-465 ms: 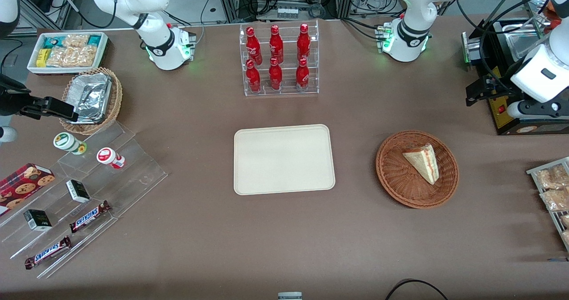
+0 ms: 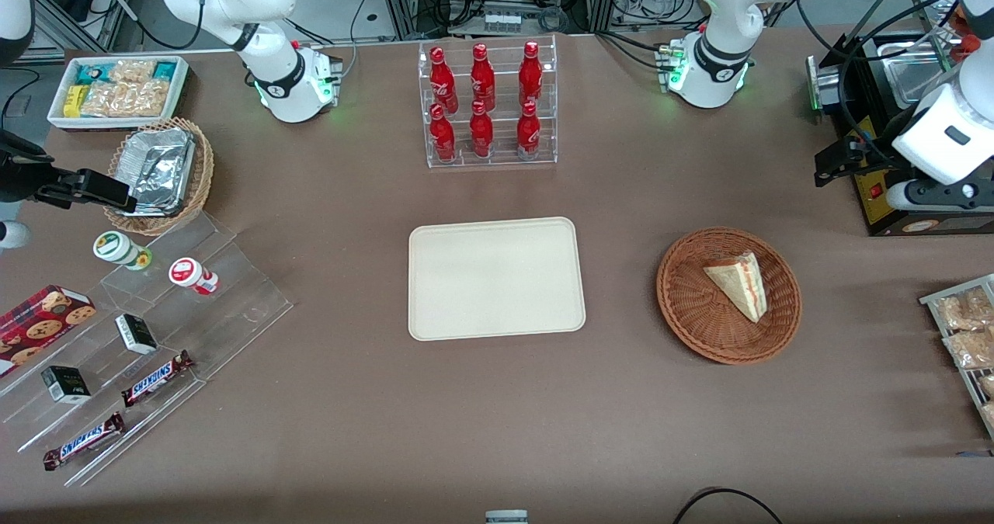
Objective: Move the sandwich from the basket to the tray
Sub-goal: 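Move the left gripper over the wrapped sandwich in the wicker basket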
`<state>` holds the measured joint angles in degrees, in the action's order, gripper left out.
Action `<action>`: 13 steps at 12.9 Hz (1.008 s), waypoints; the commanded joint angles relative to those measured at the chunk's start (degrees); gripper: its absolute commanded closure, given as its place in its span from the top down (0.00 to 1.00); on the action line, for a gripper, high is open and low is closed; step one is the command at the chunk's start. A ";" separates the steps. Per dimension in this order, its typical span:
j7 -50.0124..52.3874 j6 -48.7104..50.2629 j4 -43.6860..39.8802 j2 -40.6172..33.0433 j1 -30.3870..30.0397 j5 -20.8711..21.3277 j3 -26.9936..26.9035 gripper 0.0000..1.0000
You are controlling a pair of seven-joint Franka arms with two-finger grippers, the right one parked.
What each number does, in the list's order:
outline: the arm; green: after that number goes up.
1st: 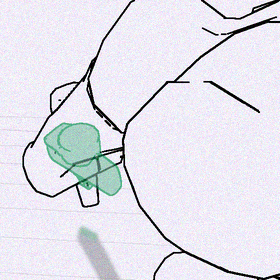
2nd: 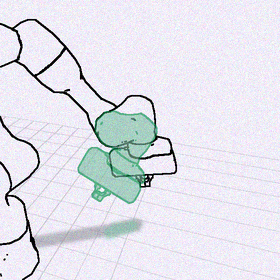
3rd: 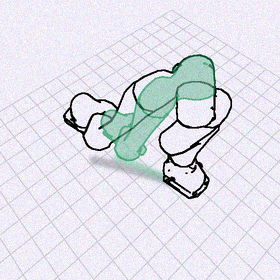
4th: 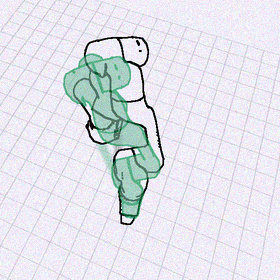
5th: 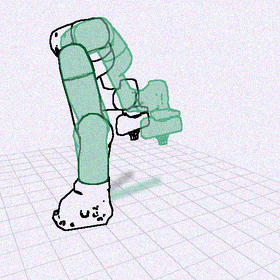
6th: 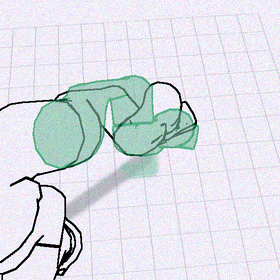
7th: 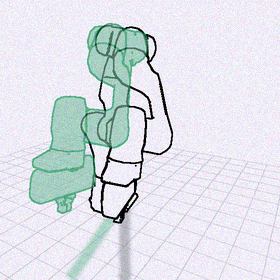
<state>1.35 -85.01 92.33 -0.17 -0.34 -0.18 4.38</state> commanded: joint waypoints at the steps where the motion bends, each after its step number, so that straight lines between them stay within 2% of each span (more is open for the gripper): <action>1: 0.41 -4.10 5.30 -0.54 -0.28 -0.26 0.63 1.00; 5: 0.49 -15.59 16.36 -0.54 0.08 -0.17 0.98 1.00; 10: 1.10 -36.51 32.63 -0.27 0.08 -0.08 0.98 1.00; 13: 5.15 -39.53 33.89 1.31 0.16 -0.08 0.98 1.00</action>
<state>3.98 -123.32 125.52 1.40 -0.22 -0.23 5.19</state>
